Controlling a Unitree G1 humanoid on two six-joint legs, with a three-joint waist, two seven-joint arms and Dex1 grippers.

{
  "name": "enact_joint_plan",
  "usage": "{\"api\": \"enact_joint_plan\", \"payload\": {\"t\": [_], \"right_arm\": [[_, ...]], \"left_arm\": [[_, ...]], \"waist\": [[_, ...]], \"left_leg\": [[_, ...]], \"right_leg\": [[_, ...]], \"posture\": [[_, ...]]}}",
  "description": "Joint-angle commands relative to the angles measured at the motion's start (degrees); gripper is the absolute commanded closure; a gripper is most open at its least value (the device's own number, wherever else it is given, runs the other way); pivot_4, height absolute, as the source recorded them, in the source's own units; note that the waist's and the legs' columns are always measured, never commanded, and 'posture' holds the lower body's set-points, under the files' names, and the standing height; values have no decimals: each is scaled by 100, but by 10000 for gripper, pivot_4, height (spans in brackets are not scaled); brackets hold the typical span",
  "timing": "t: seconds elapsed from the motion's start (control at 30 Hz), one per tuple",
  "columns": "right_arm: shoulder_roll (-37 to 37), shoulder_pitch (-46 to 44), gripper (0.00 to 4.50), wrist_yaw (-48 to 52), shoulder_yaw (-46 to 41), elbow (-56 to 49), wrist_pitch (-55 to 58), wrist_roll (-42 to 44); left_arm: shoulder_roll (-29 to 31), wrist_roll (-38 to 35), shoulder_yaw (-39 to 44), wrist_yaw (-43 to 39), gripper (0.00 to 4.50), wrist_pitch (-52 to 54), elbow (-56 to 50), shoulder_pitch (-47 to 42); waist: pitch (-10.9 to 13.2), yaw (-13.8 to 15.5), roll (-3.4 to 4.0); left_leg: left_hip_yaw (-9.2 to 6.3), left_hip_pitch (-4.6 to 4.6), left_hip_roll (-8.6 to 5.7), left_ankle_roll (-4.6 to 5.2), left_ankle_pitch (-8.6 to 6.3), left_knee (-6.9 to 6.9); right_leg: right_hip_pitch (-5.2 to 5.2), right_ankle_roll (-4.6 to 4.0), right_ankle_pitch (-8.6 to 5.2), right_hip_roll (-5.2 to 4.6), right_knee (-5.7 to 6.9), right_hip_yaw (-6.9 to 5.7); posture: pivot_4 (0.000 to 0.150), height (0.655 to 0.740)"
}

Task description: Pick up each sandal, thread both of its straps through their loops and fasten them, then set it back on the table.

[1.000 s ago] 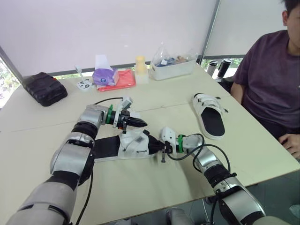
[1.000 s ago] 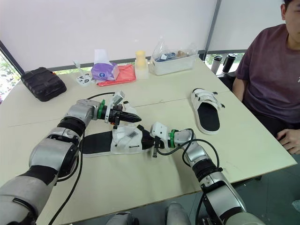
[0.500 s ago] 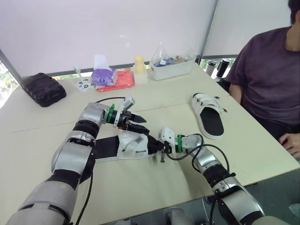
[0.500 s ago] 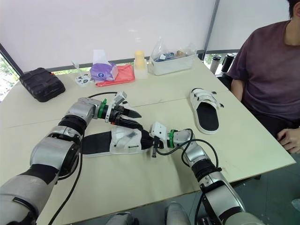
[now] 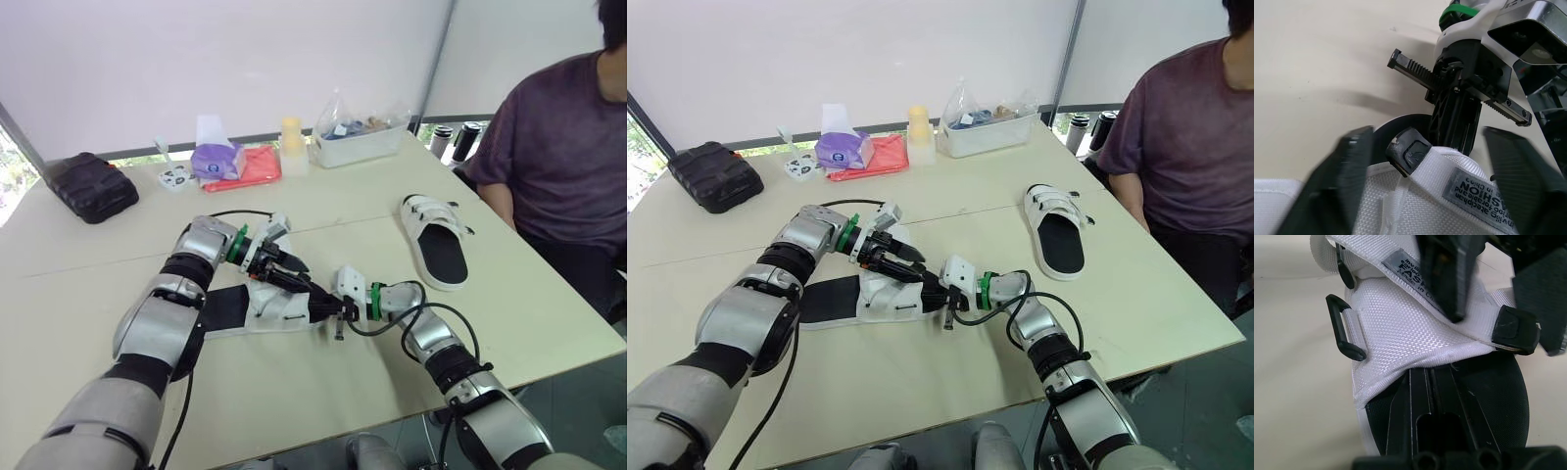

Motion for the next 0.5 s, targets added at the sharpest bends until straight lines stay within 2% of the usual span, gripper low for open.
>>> {"api": "enact_joint_plan", "payload": {"t": [0.03, 0.1, 0.13, 0.5], "right_arm": [[-46, 333, 45000, -103, 398, 555, 307, -555], [-42, 328, 45000, -108, 395, 566, 307, -554], [-41, 326, 45000, -107, 397, 572, 303, -556], [-31, 252, 45000, -96, 400, 663, 267, -572]], "left_arm": [[9, 38, 63, -1, 30849, -87, 23, -98], [18, 21, 81, -4, 41105, -84, 5, -90], [22, 12, 94, 1, 44833, -80, -5, -87], [188, -302, 503, -22, 44833, 329, -106, -238]], "waist": [[0, 0, 0], [0, -1, 0], [0, -1, 0], [0, -5, 0]], "left_leg": [[0, 0, 0, 0, 0, 0], [0, 0, 0, 0, 0, 0], [0, 0, 0, 0, 0, 0], [0, 1, 0, 0, 0, 1]], "right_leg": [[0, 0, 0, 0, 0, 0], [0, 0, 0, 0, 0, 0], [0, 0, 0, 0, 0, 0], [0, 0, 0, 0, 4, 0]], "posture": [[1500, 7400], [1500, 7400], [1500, 7400], [1500, 7400]]}}
